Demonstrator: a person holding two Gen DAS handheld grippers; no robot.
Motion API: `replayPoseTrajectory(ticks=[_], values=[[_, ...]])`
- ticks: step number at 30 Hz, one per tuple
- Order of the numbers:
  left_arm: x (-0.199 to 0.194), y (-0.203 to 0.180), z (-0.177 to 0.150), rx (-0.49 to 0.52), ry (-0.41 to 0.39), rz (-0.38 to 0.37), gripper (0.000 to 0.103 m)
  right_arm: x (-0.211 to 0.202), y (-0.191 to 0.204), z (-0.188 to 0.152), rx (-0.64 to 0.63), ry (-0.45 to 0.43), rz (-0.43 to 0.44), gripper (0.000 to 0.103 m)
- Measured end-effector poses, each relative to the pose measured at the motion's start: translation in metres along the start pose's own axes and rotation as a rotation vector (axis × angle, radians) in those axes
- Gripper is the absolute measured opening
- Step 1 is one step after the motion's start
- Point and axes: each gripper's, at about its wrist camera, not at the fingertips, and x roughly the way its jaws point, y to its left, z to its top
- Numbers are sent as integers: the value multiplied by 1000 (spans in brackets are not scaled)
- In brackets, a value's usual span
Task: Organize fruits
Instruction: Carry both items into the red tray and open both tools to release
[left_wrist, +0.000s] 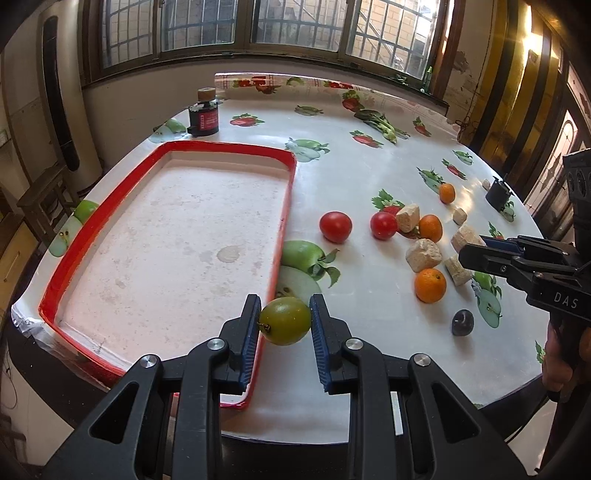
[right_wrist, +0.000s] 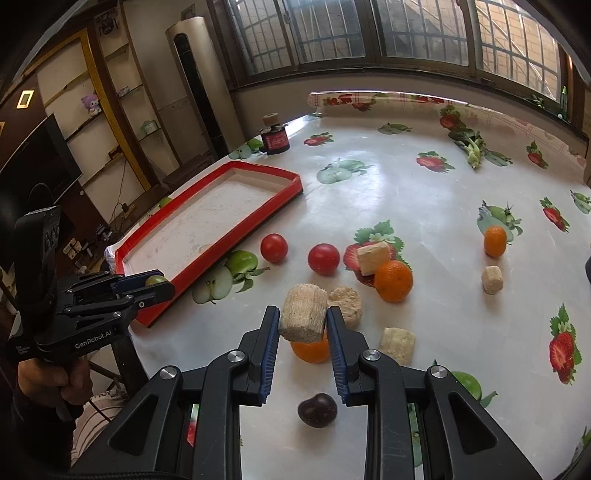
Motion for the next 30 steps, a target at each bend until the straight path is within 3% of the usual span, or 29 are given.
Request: replayPoseTrajectory(ticks=[17, 30], values=[[-1, 87, 11, -155, -23, 108, 24, 76, 96, 59, -145, 34, 167, 26], [31, 124, 16, -206, 39, 148, 24, 147, 112, 89, -154, 109, 149, 26]])
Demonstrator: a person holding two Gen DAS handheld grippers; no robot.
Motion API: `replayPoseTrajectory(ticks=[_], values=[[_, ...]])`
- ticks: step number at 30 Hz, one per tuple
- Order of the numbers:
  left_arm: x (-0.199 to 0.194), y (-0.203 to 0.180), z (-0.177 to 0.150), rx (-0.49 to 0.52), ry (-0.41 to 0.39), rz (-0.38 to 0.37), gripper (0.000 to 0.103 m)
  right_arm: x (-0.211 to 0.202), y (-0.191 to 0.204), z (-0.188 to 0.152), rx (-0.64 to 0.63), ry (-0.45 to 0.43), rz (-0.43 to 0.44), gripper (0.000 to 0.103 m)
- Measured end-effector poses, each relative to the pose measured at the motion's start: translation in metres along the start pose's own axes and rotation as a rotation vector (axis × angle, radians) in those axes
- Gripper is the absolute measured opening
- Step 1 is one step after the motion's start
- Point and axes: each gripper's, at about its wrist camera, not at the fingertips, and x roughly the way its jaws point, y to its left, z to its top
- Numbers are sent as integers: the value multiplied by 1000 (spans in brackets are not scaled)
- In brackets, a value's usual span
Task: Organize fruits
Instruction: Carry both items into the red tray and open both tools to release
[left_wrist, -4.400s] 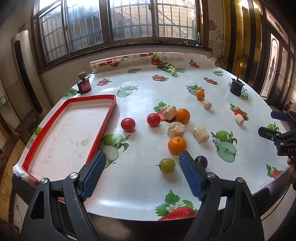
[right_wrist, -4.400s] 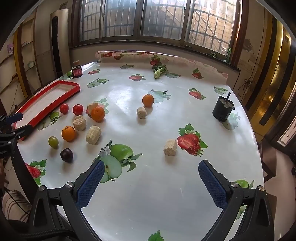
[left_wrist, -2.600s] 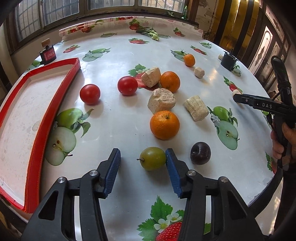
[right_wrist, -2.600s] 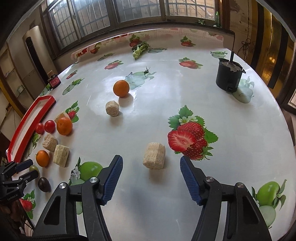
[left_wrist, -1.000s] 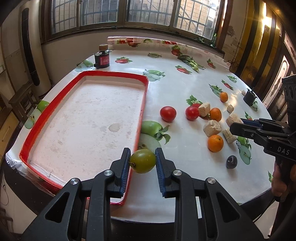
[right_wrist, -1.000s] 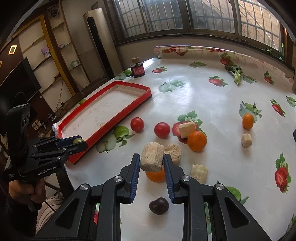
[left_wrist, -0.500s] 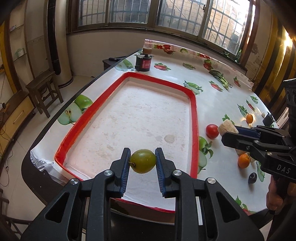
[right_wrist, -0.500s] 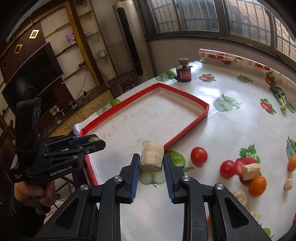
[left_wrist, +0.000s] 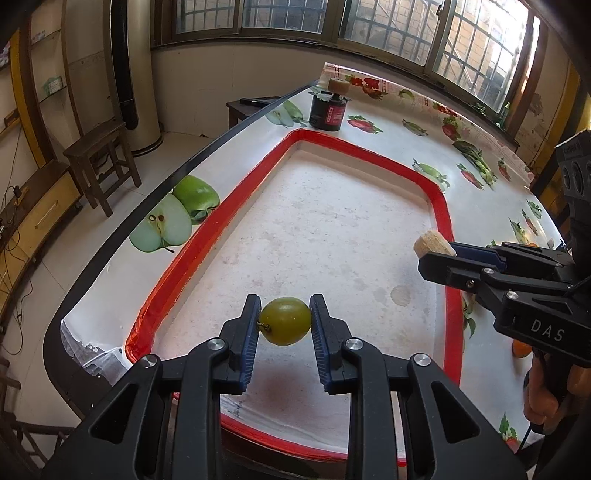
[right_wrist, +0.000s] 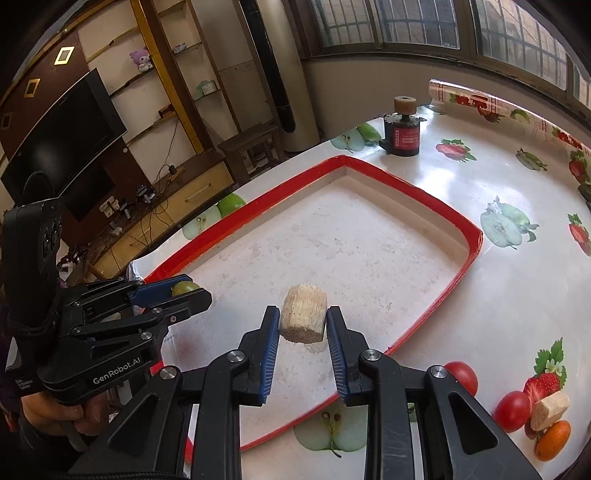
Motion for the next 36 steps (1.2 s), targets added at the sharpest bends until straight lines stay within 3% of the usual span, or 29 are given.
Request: replayPoseTrajectory(ticks=[13, 15, 16, 17, 19, 21, 36], values=[[20, 1, 1, 16, 34, 47, 25, 46, -15, 11, 5, 81, -47, 29], [20, -2, 1, 26, 39, 63, 28, 49, -16, 10, 5, 89, -56, 30], [20, -4, 1, 27, 42, 71, 36, 48, -16, 9, 5, 90, -52, 31], [20, -4, 1, 23, 46, 80, 48, 47, -16, 9, 9, 87, -44, 35], [17, -4, 0, 16, 41, 86, 56, 42, -16, 8, 16, 74, -39, 46], [13, -4, -1, 13, 36, 86, 56, 33, -15, 7, 12, 55, -38, 51], [-19, -23, -6, 27, -8, 76, 56, -35, -9, -16, 17, -28, -30, 56]])
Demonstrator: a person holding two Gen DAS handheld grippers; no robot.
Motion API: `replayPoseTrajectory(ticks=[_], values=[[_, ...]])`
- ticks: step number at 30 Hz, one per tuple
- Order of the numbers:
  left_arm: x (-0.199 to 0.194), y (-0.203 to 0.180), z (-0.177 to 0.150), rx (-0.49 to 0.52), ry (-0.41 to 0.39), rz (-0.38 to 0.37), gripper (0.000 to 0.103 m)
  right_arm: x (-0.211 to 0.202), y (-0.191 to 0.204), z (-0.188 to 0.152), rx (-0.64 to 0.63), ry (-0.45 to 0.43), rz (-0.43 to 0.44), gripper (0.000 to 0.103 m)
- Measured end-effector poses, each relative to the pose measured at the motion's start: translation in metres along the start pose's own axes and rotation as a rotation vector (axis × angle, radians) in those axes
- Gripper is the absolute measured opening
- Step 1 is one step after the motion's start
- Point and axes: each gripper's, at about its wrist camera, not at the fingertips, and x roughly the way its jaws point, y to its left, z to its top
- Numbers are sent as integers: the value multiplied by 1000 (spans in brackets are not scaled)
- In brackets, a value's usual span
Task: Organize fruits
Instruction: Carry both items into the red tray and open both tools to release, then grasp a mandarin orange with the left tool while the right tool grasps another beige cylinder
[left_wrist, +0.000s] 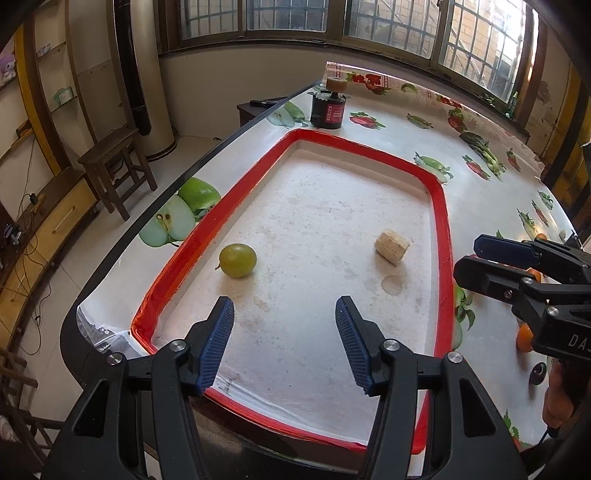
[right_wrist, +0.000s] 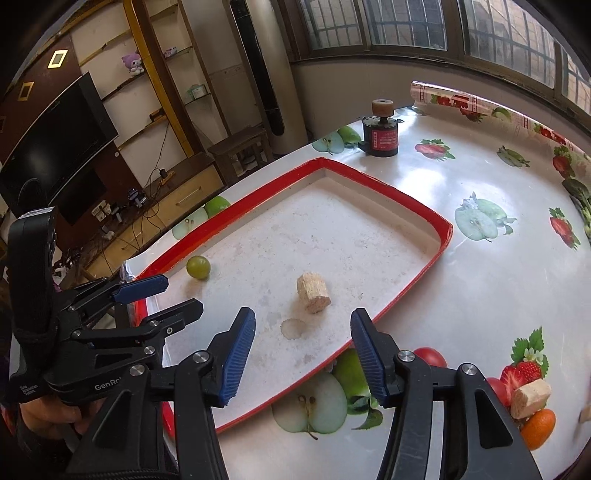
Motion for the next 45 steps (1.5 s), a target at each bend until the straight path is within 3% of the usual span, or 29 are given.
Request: replayPoseTrajectory(ticks=[17, 36, 39, 45], values=[[-26, -32, -9, 40, -19, -39, 56, -75, -23, -49, 77, -77, -38, 61], [-35, -97, -25, 155, 1, -120, 56, -141, -102, -132, 259, -98, -193, 63], [-36, -105, -26, 166, 6, -133, 61, -146, -111, -142, 287, -99, -206, 63], [-37, -125, -33, 206, 14, -154, 62, -156, -127, -158, 324, -104, -230, 63]])
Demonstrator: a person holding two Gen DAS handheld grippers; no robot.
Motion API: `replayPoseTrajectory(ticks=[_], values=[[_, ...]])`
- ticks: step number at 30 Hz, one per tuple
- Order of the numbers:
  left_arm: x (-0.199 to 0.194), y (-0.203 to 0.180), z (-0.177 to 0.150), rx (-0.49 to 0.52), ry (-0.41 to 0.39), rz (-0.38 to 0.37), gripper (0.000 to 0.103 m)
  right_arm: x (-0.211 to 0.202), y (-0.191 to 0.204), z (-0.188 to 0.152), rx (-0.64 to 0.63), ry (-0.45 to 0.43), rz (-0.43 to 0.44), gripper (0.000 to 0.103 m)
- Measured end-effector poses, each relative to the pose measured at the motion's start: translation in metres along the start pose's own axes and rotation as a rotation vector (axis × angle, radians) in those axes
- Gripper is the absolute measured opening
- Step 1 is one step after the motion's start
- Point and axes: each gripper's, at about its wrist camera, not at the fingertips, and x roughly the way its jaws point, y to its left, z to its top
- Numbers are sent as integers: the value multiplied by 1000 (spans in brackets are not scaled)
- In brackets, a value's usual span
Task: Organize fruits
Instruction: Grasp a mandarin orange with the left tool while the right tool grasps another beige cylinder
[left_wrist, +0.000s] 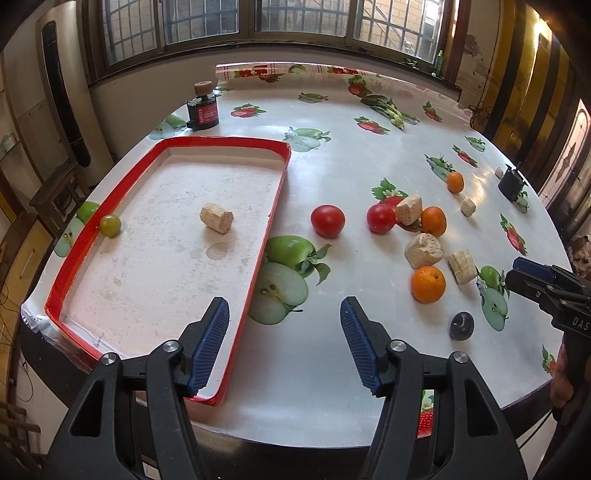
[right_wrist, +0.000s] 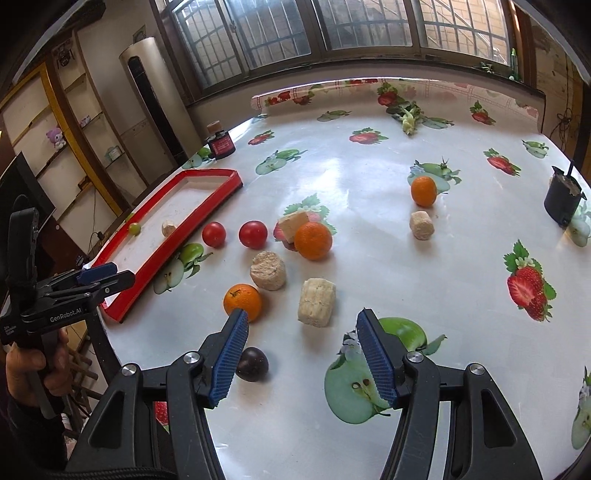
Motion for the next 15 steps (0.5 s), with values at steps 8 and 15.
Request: replayPoseTrajectory(ticks=[8, 15], values=[[7, -29, 0, 50, 22, -49, 62, -3, -20, -11, 34, 1, -31, 63], [19, -57, 2, 92, 49, -90, 62, 2, -24, -15, 45, 8, -36, 63]])
